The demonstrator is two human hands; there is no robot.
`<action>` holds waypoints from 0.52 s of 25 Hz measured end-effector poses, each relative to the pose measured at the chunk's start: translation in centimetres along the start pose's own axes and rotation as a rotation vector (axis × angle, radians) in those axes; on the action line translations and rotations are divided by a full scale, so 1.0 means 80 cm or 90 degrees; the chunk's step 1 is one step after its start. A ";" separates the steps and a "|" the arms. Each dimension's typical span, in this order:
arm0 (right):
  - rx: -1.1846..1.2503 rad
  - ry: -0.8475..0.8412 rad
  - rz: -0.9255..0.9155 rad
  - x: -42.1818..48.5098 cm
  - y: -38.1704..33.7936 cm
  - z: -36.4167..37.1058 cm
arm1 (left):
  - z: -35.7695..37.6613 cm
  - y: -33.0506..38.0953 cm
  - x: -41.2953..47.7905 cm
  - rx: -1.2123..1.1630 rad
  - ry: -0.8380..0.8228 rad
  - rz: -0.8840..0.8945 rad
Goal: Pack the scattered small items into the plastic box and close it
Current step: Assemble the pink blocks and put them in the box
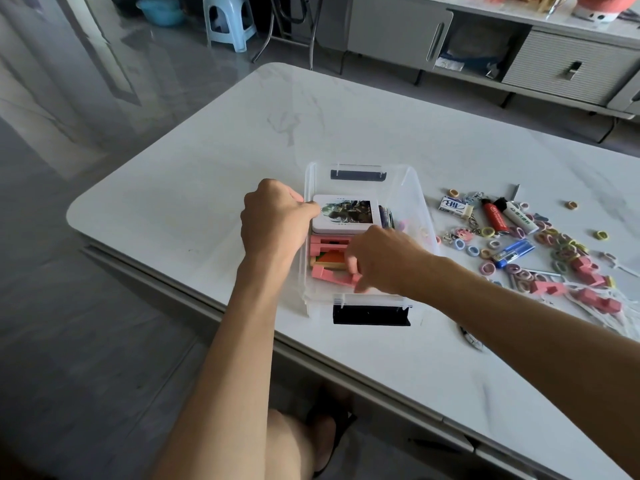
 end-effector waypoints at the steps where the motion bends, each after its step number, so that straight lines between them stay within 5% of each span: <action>1: -0.001 0.001 -0.011 0.001 0.001 0.004 | 0.001 0.000 0.000 0.001 -0.001 0.002; 5: 0.048 0.001 -0.005 0.009 0.008 0.005 | 0.000 0.002 0.000 0.004 0.007 0.011; 13: 0.470 -0.043 0.228 0.010 0.038 0.002 | 0.000 0.003 -0.001 -0.003 0.002 0.008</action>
Point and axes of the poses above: each hand's wrist, its own x-axis towards the middle knuckle, its own z-axis out of the palm, y = z × x, the point moved 7 cm from there along x, towards the middle knuckle, and after that the axes turned 8 degrees about z, right-handed, at the moved point
